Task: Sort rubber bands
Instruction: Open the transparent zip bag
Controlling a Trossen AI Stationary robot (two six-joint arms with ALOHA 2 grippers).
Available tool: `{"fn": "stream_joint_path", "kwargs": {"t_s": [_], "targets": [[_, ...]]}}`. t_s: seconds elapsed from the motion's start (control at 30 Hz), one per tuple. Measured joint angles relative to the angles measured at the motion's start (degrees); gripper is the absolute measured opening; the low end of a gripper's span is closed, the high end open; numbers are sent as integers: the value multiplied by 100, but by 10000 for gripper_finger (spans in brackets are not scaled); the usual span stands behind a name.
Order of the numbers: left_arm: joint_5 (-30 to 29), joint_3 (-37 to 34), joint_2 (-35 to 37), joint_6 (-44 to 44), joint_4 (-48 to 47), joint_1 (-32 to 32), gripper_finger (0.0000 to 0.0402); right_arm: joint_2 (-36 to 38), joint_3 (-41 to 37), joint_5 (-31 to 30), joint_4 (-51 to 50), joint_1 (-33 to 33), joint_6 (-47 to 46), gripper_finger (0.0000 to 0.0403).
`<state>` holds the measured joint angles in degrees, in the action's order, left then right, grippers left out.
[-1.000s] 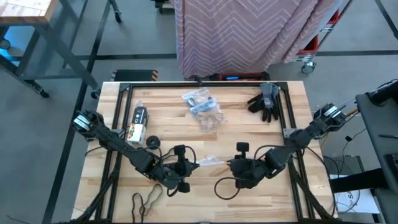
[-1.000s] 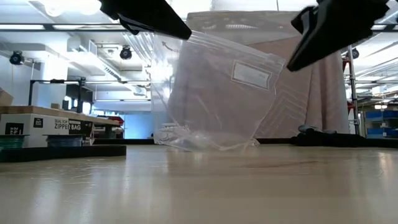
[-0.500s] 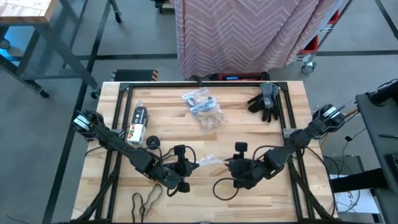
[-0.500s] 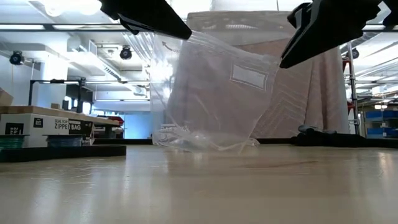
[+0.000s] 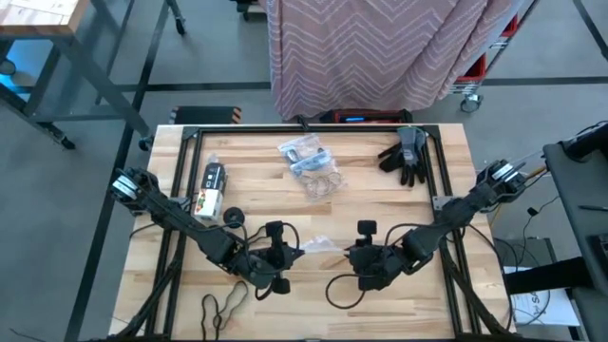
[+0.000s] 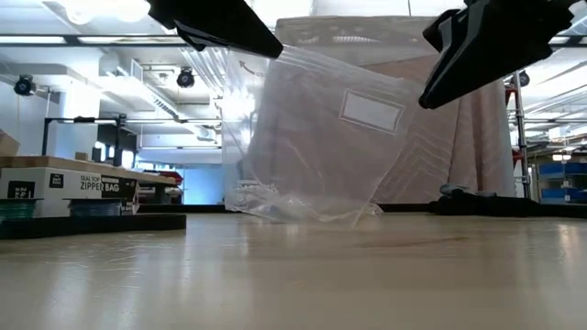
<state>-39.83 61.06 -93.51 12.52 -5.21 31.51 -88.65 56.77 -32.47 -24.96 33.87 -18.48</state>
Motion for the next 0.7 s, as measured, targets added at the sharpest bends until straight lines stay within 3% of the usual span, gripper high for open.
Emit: {"fn": "stream_joint_path", "kwargs": {"t_s": [0.43, 0.7], "targets": [[0, 0, 0, -1, 0, 0, 0, 3, 0, -72, 10, -2, -103, 62], [0, 0, 0, 21, 0, 0, 0, 3, 0, -346, 43, -4, -105, 24]]}}
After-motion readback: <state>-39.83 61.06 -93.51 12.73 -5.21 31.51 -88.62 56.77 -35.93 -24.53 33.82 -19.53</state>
